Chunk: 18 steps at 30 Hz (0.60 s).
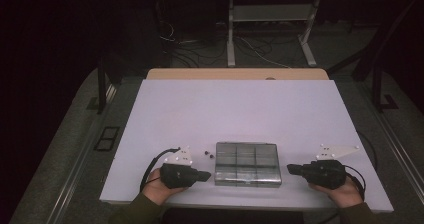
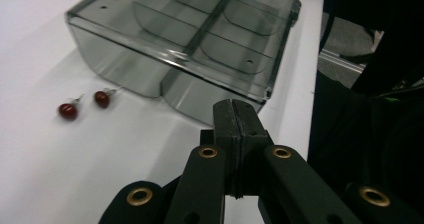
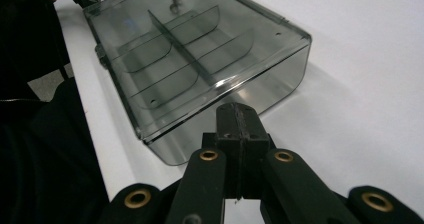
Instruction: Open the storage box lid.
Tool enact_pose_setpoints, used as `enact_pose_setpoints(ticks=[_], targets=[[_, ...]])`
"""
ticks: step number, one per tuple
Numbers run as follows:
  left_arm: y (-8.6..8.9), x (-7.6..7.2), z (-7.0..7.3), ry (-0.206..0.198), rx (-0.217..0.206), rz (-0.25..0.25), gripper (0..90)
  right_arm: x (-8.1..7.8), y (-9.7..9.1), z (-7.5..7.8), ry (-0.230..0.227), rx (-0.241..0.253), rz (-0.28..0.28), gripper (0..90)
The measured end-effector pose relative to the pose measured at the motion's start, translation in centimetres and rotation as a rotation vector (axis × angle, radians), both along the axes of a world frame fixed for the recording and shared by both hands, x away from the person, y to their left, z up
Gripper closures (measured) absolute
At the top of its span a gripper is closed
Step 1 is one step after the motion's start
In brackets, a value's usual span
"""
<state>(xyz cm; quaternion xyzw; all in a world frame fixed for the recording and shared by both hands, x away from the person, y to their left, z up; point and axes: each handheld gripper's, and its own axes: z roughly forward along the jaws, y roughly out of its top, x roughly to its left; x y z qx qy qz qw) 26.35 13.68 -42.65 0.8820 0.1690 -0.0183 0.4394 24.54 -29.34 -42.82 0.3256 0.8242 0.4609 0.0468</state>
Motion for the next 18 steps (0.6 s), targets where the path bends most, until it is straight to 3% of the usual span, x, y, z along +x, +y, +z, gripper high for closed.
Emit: enact_pose_setpoints(ticks=[9,18], targets=[[-0.6,-0.2,-0.3,0.019,0.003,-0.026,89.2,-1.2,0.2,-0.3,0.007,-0.007,0.041,88.9],[-0.7,-0.3,-0.3,0.019,-0.002,-0.032,89.3,-1.3,0.8,-0.5,0.028,-0.014,0.103,88.9]])
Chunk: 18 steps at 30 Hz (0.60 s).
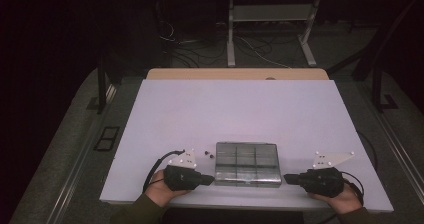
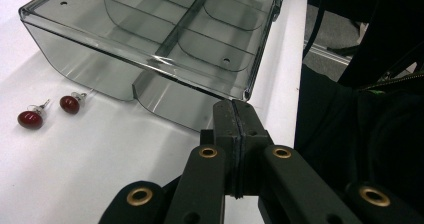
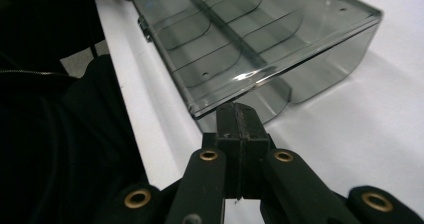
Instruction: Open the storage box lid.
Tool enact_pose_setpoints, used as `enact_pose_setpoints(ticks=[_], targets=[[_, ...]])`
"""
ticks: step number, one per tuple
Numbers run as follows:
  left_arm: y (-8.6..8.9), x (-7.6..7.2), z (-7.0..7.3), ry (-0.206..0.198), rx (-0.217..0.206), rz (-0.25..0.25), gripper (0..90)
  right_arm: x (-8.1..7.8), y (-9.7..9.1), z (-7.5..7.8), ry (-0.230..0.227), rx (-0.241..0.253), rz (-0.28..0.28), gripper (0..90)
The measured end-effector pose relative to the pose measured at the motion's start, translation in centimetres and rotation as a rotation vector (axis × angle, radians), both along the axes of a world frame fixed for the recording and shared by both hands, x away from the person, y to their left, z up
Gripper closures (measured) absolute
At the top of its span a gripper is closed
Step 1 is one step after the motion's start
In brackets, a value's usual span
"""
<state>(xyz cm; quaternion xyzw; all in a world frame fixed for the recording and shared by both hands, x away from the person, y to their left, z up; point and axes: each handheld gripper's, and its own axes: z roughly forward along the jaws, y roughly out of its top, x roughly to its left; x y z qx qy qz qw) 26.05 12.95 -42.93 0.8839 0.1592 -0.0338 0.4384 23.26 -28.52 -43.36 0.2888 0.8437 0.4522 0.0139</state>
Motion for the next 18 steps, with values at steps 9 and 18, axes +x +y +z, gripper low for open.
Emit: enact_pose_setpoints(ticks=[9,18], targets=[[0.02,0.09,-0.03,-0.002,-0.002,-0.006,89.3,-0.1,0.55,-0.22,0.011,-0.01,0.047,88.9],[0.04,0.14,-0.04,0.001,-0.003,-0.008,89.3,-0.07,0.55,-0.27,0.013,-0.008,0.055,89.0]])
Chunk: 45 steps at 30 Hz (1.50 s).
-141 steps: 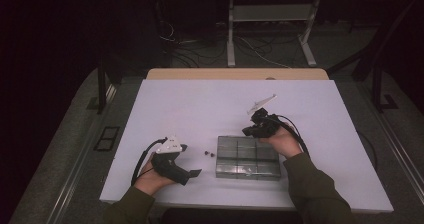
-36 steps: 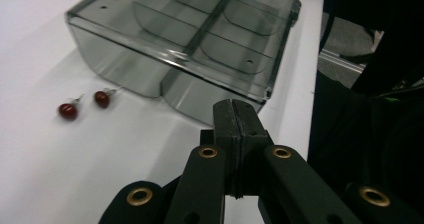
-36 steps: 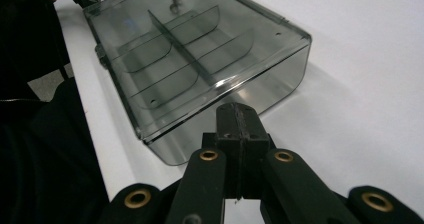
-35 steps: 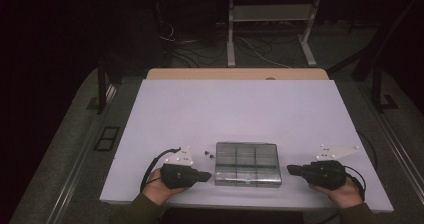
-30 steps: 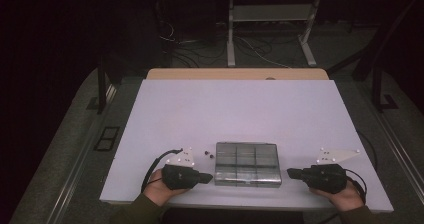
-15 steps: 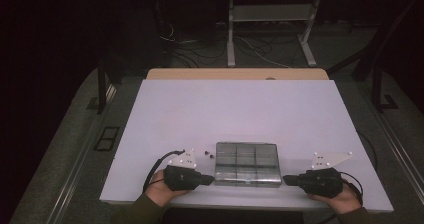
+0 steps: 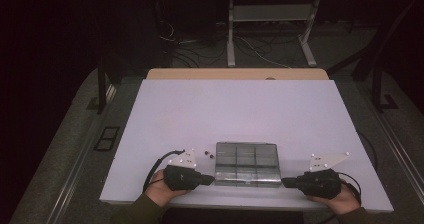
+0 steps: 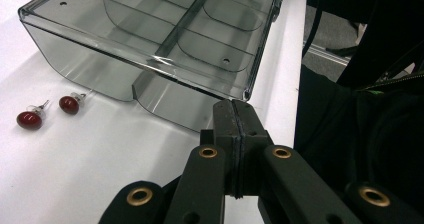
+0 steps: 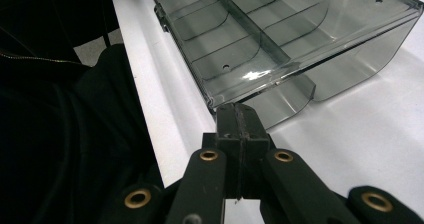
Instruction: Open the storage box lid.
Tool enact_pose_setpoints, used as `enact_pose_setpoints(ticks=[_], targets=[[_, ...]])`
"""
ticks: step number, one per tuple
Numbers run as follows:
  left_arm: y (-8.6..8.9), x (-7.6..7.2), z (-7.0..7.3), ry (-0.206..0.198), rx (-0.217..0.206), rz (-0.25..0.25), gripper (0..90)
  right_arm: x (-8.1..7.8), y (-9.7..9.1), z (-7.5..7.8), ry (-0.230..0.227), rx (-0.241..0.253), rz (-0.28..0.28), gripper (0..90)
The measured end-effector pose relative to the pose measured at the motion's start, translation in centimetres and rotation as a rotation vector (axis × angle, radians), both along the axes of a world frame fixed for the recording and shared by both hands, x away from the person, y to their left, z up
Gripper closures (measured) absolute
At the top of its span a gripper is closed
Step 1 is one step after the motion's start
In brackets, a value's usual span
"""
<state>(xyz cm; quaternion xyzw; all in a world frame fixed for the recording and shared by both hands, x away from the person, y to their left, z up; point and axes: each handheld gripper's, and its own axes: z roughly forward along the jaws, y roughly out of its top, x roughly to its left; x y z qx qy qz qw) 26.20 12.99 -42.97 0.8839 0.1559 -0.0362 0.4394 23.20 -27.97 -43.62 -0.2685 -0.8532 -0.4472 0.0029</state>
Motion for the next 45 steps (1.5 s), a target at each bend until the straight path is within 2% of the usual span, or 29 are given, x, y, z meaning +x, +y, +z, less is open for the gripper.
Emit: enact_pose_setpoints(ticks=[9,10,11,12,27,35,45], targets=[[0.0,0.1,-0.1,0.006,-0.009,0.002,89.4,0.0,0.0,0.0,-0.002,0.005,0.001,89.0],[0.0,0.1,-0.1,0.013,-0.025,0.002,89.3,0.0,0.0,0.0,-0.002,0.005,0.001,89.1],[0.0,0.2,0.0,0.021,-0.048,0.0,89.3,0.0,0.0,0.0,0.0,0.027,0.009,89.1],[-0.1,0.2,0.2,0.018,-0.049,-0.001,89.4,0.0,0.0,0.2,0.002,0.047,0.011,89.1],[-0.2,0.1,0.4,-0.001,-0.05,0.001,89.3,-0.1,0.3,0.6,-0.022,0.045,0.001,89.1],[-0.3,0.1,0.4,0.002,-0.07,0.018,89.3,-0.1,0.4,0.9,-0.029,0.063,0.001,89.1],[-0.8,0.2,0.5,-0.005,-0.092,0.011,89.3,0.1,0.9,1.0,-0.044,0.076,0.005,89.0]])
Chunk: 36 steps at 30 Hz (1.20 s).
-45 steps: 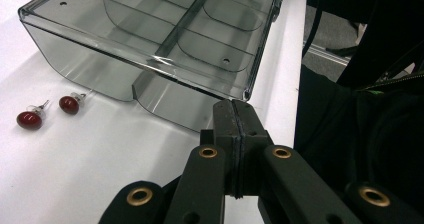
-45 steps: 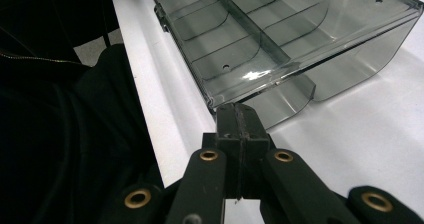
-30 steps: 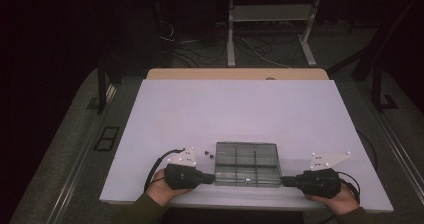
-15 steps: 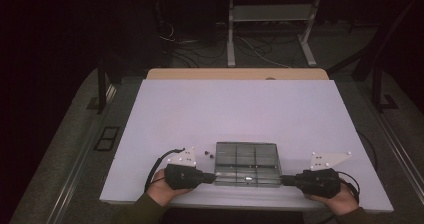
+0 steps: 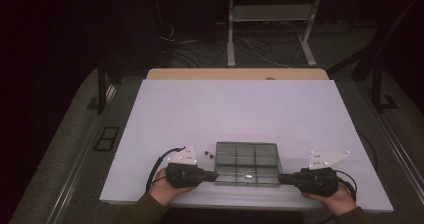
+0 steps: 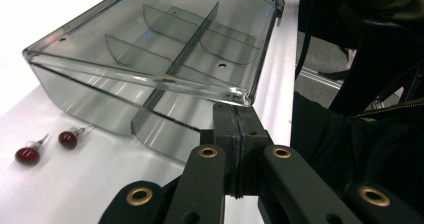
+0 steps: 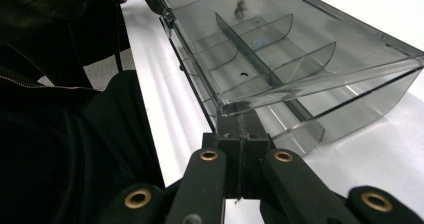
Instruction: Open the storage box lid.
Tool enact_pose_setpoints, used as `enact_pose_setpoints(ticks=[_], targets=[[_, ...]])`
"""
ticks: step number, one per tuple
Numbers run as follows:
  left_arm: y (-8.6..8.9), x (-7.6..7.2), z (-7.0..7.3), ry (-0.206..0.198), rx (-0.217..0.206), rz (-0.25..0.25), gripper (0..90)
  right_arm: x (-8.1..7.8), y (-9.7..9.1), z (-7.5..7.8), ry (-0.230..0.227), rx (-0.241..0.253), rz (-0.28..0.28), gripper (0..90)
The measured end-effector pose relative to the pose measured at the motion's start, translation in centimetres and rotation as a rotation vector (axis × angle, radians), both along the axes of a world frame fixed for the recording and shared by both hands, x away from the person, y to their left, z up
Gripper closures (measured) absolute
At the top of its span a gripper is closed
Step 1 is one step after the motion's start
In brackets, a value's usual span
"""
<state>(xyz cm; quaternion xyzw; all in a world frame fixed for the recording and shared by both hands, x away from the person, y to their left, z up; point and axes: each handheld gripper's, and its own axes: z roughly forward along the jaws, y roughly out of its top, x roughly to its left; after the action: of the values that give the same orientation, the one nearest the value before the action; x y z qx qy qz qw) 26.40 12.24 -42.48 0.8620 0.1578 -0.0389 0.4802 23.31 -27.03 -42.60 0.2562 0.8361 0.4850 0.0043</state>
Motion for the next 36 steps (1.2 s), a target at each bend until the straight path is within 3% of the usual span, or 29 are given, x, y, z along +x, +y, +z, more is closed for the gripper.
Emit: enact_pose_setpoints(ticks=[28,36], targets=[[-2.0,0.6,0.2,-0.029,-0.048,-0.017,89.3,0.3,0.6,0.4,-0.016,0.014,0.003,88.9],[-1.9,0.7,0.6,-0.037,-0.067,-0.019,89.3,-0.2,-0.1,0.5,-0.022,0.015,-0.027,68.5]])
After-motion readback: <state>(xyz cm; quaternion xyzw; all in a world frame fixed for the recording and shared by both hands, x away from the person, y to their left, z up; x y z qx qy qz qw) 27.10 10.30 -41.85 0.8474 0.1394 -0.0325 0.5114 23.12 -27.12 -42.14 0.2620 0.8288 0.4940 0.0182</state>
